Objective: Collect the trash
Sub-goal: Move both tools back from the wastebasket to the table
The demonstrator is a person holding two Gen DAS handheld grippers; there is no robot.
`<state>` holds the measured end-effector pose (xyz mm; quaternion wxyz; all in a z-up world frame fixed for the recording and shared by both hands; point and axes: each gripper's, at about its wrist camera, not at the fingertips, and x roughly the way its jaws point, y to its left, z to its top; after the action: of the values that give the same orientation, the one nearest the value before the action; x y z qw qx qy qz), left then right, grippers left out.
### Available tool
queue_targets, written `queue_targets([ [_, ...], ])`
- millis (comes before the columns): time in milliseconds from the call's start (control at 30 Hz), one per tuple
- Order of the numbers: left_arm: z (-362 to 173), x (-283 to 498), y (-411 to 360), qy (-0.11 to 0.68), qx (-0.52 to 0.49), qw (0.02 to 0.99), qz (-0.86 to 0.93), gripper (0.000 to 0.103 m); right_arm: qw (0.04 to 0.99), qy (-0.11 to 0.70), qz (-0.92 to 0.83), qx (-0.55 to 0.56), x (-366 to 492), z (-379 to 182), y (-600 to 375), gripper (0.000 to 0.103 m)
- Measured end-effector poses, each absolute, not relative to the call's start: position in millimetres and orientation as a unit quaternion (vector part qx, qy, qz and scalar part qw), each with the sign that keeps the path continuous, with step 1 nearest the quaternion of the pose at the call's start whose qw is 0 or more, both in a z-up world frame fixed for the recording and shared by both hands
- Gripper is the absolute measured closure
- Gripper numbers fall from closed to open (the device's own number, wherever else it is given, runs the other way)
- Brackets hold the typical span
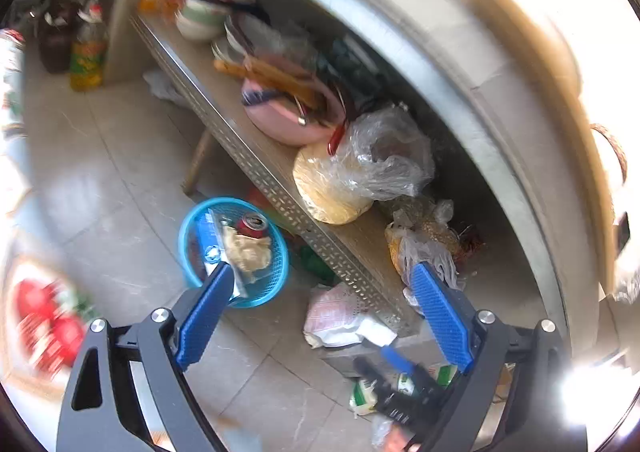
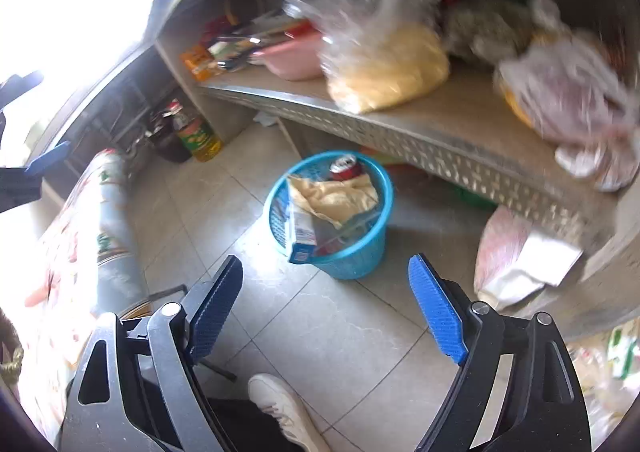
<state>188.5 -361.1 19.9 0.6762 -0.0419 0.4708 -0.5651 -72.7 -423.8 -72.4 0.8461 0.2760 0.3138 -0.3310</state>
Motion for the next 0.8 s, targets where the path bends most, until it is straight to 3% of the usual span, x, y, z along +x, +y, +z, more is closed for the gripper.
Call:
queue_targets([
  [267, 40, 170, -241, 0.419, -0.041, 0.764, -0.490, 0.014, 0.854, 0.341, -0.330, 0.212, -54, -24, -388, 0.008],
  [667, 17, 189, -103, 0.411, -0.051, 0.842, -0.345, 0.012, 0.851, 0.429, -0.256, 0.165, 13, 7, -322, 0.008],
  [800, 7, 194, -61, 0.414, -0.067, 0.853, -0.311, 0.010, 0.868, 0.420, -0.227, 0.138, 24, 6, -296, 0.008],
])
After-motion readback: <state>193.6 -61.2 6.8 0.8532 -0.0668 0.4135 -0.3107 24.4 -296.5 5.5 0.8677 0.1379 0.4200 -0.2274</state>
